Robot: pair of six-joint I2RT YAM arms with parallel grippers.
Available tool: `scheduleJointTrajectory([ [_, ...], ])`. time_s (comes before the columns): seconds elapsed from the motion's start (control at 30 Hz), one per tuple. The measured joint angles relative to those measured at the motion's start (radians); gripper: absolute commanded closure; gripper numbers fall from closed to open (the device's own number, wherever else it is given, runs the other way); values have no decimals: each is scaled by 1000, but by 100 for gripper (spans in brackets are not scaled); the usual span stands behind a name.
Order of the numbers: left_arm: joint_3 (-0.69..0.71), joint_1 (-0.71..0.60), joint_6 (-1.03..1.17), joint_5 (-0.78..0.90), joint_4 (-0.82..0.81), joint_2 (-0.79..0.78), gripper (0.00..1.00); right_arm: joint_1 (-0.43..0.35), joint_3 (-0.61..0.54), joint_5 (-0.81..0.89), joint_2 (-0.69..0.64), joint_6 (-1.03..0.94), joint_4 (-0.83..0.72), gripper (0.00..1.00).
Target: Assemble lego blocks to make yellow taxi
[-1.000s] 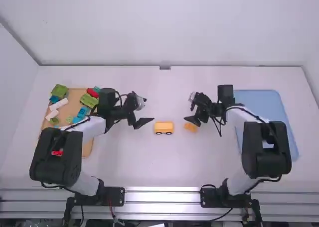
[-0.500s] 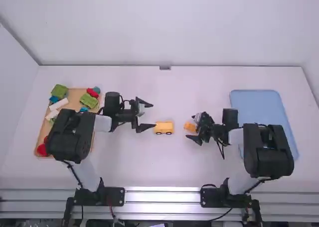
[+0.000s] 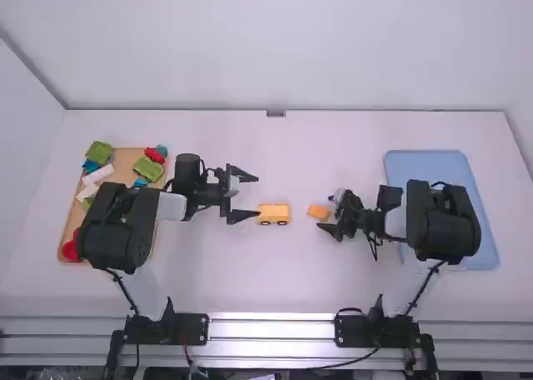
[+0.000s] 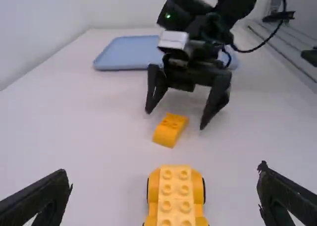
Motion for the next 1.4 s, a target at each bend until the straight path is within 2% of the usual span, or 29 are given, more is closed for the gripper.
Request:
scheduleJointTrajectory([
  [0.1, -7, 0, 19, 0, -2, 0, 1, -9, 32, -47, 47, -34, 0, 29],
  [0.23, -34, -2, 78, 0, -5, 0, 1, -5, 57, -73, 90, -48, -5, 41],
  [0.3, -51, -3, 103, 1, -5, 0, 1, 0, 64, -79, 95, -50, -28, 53],
  [0.33, -63, -3, 118, 0, -5, 0, 1, 6, 70, -83, 95, -54, -47, 64],
  [0.37, -68, -3, 126, 0, -5, 0, 1, 9, 72, -84, 95, -62, -58, 66],
  [0.43, -85, -3, 159, -4, -5, 0, 1, 19, 85, -88, 95, -71, -102, 76],
  [0.63, -95, -13, 188, -82, -6, 0, 1, 47, 127, -97, 95, -79, -159, 79],
  [0.8, -80, -76, 195, -162, 4, 55, 1, 60, 159, -151, 79, -83, -223, 81],
  [0.97, -7, -139, 190, -236, -4, 148, 1, 107, 179, -157, -14, -107, -322, 82],
  [1.2, 87, -150, 163, -260, -3, 254, 1, 201, 187, -106, -164, -203, -461, 84],
  [1.3, 130, -150, 129, -264, -4, 321, 8, 233, 187, -72, -180, -220, -467, 84],
  [1.37, 153, -150, 122, -224, 5, 354, 29, 257, 187, -51, -182, -228, -467, 85],
  [1.4, 157, -150, 121, -220, 5, 357, 34, 261, 187, -48, -182, -229, -467, 85],
])
